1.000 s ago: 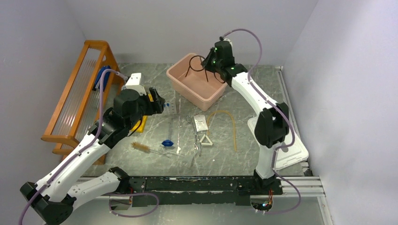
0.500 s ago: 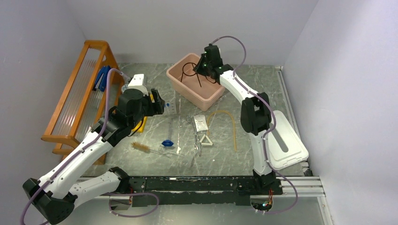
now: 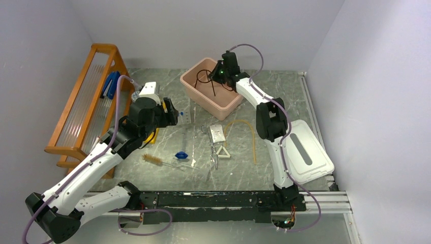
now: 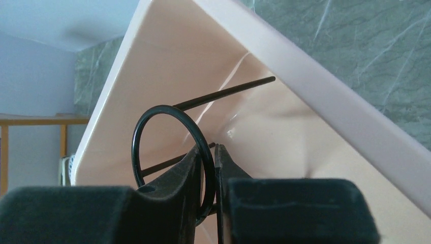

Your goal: Organize the chemistry lab equipment

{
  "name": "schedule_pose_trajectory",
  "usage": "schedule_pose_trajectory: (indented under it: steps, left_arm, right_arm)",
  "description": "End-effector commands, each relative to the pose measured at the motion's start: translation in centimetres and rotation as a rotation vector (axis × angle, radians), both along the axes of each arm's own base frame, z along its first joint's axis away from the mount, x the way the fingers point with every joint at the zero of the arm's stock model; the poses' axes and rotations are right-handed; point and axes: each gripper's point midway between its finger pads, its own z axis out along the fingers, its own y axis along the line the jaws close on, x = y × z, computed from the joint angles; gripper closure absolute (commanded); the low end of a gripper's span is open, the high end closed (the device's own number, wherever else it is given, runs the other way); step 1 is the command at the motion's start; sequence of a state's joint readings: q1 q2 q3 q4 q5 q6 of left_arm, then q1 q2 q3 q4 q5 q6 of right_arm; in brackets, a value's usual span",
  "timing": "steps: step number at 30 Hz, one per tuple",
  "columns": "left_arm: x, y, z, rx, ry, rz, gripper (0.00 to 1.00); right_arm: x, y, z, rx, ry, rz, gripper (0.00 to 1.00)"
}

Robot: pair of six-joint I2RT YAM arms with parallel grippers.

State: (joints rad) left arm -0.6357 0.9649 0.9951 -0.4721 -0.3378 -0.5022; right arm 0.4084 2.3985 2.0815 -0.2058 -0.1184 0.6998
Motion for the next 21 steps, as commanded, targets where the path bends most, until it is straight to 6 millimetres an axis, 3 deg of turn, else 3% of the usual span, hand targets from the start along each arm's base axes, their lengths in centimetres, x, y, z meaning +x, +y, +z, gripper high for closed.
schedule_pose_trajectory:
  steps: [1,8,15,18,21]
  left_arm:
    - [-0.2,0.5,-0.4,-0.003,0.013,0.024,0.27]
    - [-0.2,0.7,-0.4,-0.002,0.016,0.027,0.27]
    - [-0.2,0.7,-0.2,0.001,0.013,0.025,0.26]
    - [-0.3,0.7,-0.1,0.002,0.010,0.023,0.26]
    - [-0.4,0.8,-0.2,0.003,0.011,0.021,0.26]
  right_arm:
    - [0.7,0.1,-0.6,0.024,-0.006,0.003,0.81]
    - [1.0,-0.2,0.9,0.006,-0.040,-0.006,0.57]
    - [0.4,-1.1,6.0,-0.007,-0.135,-0.009,0.35]
    - [0.0,-2.2,7.7,-0.054,-0.175,-0.029,0.31]
    - [-1.2,-3.1,7.8,-0.119,-0.183,-0.029,0.30]
